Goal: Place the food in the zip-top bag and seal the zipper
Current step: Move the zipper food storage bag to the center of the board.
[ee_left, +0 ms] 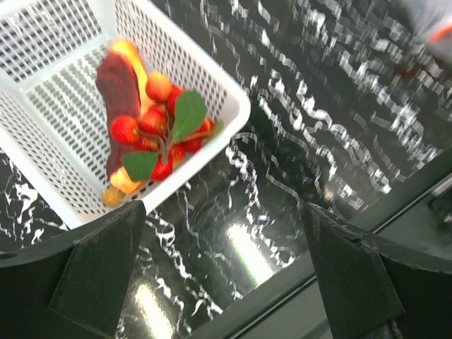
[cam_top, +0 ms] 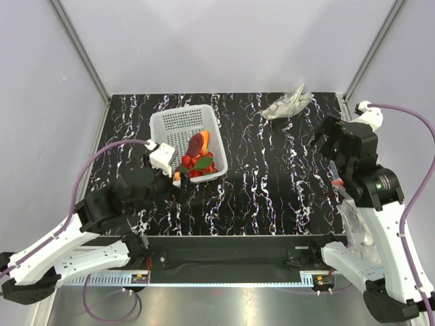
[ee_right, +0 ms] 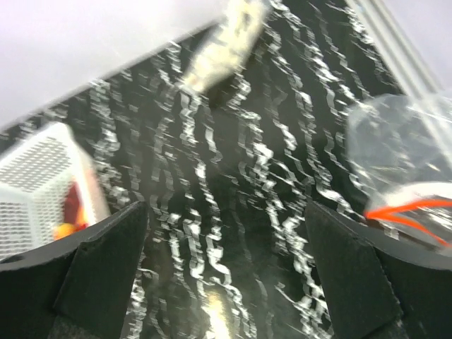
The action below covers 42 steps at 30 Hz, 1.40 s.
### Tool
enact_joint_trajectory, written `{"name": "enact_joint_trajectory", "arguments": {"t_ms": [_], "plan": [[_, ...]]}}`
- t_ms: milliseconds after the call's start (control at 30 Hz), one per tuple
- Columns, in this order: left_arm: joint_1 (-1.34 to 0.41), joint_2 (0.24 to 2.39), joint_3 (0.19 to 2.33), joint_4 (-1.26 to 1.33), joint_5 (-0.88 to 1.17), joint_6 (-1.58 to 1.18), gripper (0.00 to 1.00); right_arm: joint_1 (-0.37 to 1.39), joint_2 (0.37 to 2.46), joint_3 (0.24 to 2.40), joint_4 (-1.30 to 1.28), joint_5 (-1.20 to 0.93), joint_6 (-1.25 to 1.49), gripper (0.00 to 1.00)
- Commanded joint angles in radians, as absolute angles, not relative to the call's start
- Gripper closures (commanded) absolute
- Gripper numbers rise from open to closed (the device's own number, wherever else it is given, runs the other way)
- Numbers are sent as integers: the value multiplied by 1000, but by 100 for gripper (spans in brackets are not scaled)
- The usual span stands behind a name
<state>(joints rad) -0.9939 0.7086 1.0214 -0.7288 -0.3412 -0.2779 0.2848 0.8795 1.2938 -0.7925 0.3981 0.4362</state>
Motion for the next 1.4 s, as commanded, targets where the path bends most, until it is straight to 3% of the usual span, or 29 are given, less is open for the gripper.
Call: {"name": "enact_joint_trajectory", "arguments": {"t_ms": [0, 133, 233, 633, 933, 967, 1067, 1100, 1133, 1367], "plan": [[-992, 730, 1037, -735, -301, -242, 1, 281, 980, 1393, -885, 498, 382, 0], [-991, 739, 1017, -733, -317, -250, 1, 281, 1224, 1514, -1148, 720, 391, 0], [-991, 729, 1002, -723, -321, -253, 1, 276, 1368, 1529, -1207, 848, 408, 0], [-991, 684, 950, -684, -238, -249, 1, 46, 1696, 1470, -987, 773, 371, 0], [-991, 676, 942, -680, -238, -245, 1, 6, 1974, 1543, -911, 732, 324, 0], [-991, 676, 940, -680, -241, -245, 1, 6, 1985, 1549, -914, 741, 337, 23], [-991, 681, 939, -681, -255, -245, 1, 6, 1979, 1531, -876, 738, 321, 71], [-991, 686, 940, -683, -259, -245, 1, 15, 1945, 1520, -855, 707, 305, 94], [-991, 689, 940, -683, -268, -247, 1, 29, 1927, 1513, -832, 694, 289, 100], [-991, 722, 946, -680, -296, -242, 1, 314, 1816, 1563, -903, 436, 230, 100]]}}
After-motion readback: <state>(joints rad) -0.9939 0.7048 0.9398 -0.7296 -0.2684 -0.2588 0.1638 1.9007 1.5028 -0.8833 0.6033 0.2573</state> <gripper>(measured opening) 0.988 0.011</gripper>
